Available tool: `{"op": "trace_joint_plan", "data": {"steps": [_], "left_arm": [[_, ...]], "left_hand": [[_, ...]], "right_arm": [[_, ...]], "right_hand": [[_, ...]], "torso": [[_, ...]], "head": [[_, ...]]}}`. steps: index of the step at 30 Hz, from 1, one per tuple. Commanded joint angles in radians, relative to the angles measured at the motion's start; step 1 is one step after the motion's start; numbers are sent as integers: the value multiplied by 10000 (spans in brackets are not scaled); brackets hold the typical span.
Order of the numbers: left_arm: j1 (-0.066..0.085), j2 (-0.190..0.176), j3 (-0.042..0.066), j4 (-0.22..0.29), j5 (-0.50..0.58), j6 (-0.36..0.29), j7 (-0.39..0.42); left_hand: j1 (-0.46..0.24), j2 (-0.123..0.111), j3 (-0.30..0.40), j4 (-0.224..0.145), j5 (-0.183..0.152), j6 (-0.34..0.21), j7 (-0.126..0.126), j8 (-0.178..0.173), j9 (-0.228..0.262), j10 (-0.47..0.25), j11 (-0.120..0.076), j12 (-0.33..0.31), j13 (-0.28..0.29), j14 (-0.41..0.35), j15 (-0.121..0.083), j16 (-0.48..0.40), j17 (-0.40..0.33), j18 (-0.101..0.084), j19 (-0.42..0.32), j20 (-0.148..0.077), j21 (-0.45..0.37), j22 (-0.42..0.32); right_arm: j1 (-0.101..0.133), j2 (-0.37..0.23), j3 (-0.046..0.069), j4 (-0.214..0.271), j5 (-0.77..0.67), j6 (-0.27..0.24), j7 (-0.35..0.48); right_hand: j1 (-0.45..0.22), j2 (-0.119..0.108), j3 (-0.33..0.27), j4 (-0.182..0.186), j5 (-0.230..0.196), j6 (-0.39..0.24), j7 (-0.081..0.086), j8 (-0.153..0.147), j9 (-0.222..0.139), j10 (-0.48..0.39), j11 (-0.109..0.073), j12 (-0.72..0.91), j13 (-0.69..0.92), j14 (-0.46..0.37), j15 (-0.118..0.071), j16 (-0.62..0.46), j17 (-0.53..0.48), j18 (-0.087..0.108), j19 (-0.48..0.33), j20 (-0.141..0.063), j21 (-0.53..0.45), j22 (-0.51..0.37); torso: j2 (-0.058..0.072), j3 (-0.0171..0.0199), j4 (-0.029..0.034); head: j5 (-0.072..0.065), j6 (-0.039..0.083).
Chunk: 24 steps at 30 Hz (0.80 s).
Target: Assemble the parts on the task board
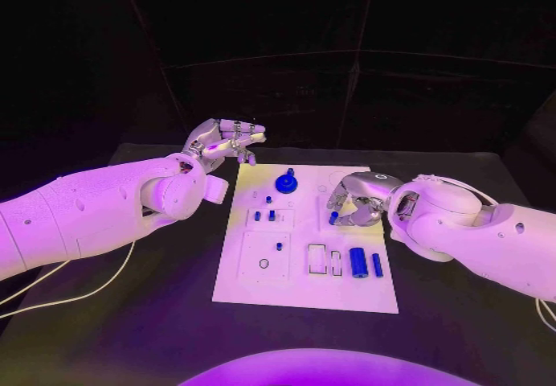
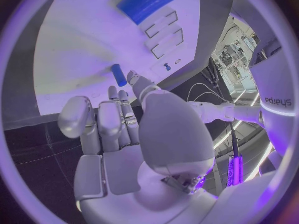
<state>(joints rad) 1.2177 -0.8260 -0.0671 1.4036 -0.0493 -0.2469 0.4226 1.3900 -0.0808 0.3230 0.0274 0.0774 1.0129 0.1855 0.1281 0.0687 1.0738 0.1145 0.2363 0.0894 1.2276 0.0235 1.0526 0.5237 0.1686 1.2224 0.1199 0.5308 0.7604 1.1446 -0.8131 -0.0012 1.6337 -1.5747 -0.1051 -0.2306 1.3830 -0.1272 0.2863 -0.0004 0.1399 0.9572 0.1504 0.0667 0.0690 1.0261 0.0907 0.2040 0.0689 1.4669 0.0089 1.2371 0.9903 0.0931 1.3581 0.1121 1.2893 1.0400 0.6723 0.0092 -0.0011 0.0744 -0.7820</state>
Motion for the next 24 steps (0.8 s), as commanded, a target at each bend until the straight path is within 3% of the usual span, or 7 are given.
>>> {"op": "trace_joint_plan", "data": {"steps": [1, 8, 24], "left_arm": [[14, 20, 9, -5, 28, 112, 77], [13, 22, 9, -8, 28, 114, 72], [13, -1, 9, 1, 28, 121, 49]], "left_hand": [[11, -18, -77, -9, 61, -81, 13, 4, -11, -54, -17, 34, -7, -66, 7, -34, -10, 127, -49, 7, -64, -10], [11, -18, -77, -9, 61, -81, 13, 4, -11, -54, -17, 34, -7, -66, 7, -34, -10, 127, -49, 7, -64, -10], [13, -7, -83, -8, 64, -81, 12, 15, -7, -59, -18, 53, -4, -72, 9, -30, -9, 127, -51, 11, -76, -20]], "right_arm": [[2, 59, -5, -36, -98, 431, 32], [-23, 180, -17, -192, -248, 558, 13], [-82, 368, -25, -387, -602, 289, -28]], "right_hand": [[58, 89, -9, 15, 68, 109, 2, 48, 14, 200, -12, 87, 7, 110, -76, -52, -17, 91, 31, -45, -59, 17], [260, 300, 316, -3, -14, 405, -20, 120, 37, 705, -76, 77, -25, 144, -135, -4, 7, 71, 103, -102, -5, 107], [319, 434, 855, 18, -112, 873, 9, 192, 52, 1189, -107, -143, -19, 171, -161, 78, 38, 50, 176, -134, 57, 204]], "torso": [[-13, -3, -2], [-8, -7, 5], [-12, -2, 6]], "head": [[-12, -6], [-15, -4], [-3, -30]]}}
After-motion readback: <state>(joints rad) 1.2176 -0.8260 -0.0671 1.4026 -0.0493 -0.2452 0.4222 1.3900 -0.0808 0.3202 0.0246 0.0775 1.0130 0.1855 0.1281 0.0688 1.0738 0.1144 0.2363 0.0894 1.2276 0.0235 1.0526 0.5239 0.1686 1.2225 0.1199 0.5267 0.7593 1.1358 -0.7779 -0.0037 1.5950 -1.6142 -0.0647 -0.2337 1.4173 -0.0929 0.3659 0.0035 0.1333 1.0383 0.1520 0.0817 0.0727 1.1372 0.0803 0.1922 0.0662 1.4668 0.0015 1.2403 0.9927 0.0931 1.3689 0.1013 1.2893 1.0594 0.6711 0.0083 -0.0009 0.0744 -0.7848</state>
